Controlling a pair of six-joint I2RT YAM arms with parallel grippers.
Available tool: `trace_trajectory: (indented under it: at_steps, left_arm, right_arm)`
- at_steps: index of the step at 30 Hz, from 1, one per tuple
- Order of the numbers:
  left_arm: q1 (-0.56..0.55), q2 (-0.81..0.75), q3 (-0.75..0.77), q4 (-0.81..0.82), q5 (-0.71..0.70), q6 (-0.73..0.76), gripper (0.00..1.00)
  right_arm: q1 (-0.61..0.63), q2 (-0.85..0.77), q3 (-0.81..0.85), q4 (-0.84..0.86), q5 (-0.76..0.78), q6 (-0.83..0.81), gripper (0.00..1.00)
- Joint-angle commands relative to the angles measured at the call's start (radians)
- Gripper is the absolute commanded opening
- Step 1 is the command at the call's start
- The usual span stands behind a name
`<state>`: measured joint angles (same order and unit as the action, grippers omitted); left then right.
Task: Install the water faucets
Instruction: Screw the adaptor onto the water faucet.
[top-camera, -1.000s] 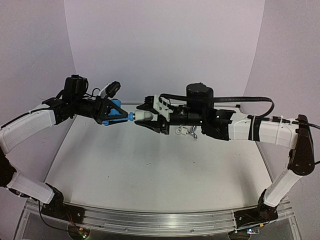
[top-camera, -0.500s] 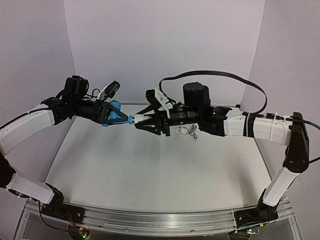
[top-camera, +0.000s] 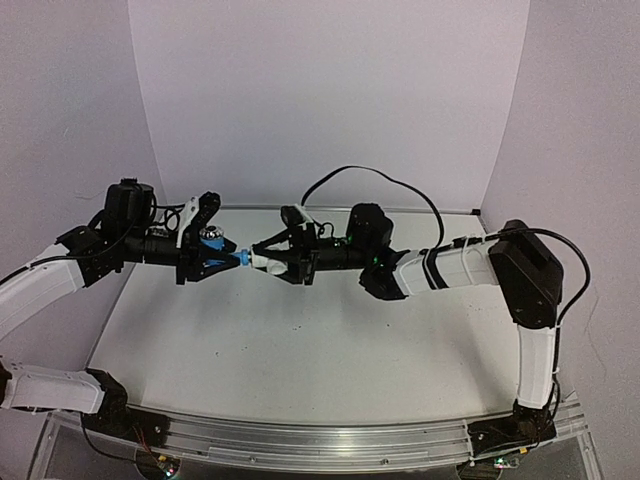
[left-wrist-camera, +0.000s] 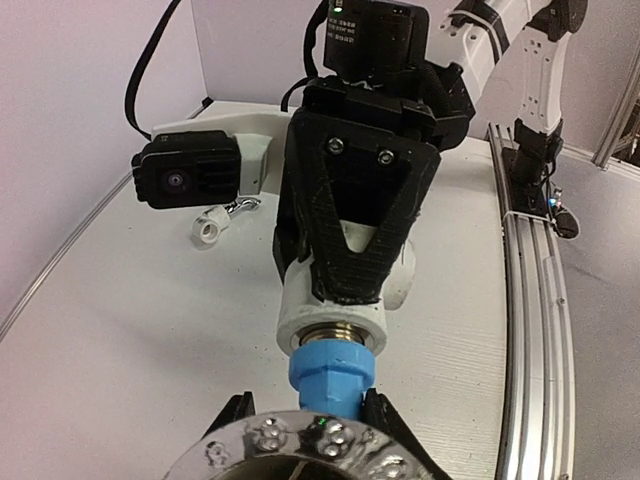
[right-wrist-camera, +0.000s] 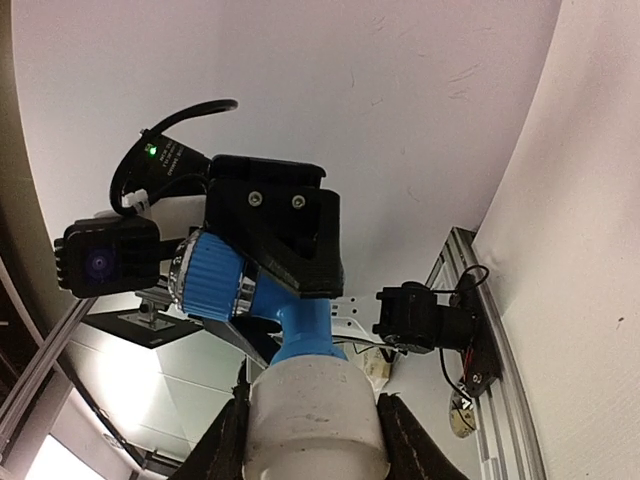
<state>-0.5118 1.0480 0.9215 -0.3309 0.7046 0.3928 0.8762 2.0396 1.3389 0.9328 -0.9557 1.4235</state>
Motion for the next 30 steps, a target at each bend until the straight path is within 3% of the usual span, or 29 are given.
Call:
trace_trajectory:
  at_steps: [1,6,10,12,16,20,30]
  left_arm:
    - [0.007,-0.029,0.065,0.030,-0.021,-0.066,0.00]
    - [0.007,-0.062,0.075,0.032,-0.049,-0.256,0.00]
    - [0.009,-0.052,0.101,0.030,-0.023,-0.400,0.00]
    - [0.010,-0.022,0.134,0.030,0.010,-0.492,0.00]
    - [0.018,0.081,0.215,0.029,0.207,-0.679,0.00]
    - [0.019,0.146,0.249,0.028,0.365,-0.762,0.00]
    - [0.018,0.152,0.223,0.026,0.441,-0.772,0.00]
  right_arm:
    - [-0.086,-0.180,-0.036,-0.238,0.178,-0.249,0.50]
    - [-0.090,-0.338,-0.042,-0.626,0.398,-0.758,0.70]
    - [-0.089,-0.418,-0.056,-0.745,0.481,-1.040,0.91]
    - [-0.087,-0.436,-0.057,-0.789,0.468,-1.197,0.93]
    - [-0.048,-0.481,-0.086,-0.825,0.425,-1.552,0.91]
    - [0.032,-0.530,-0.127,-0.822,0.441,-1.834,0.90]
    - [0.073,-0.461,-0.023,-0.810,0.418,-1.917,0.89]
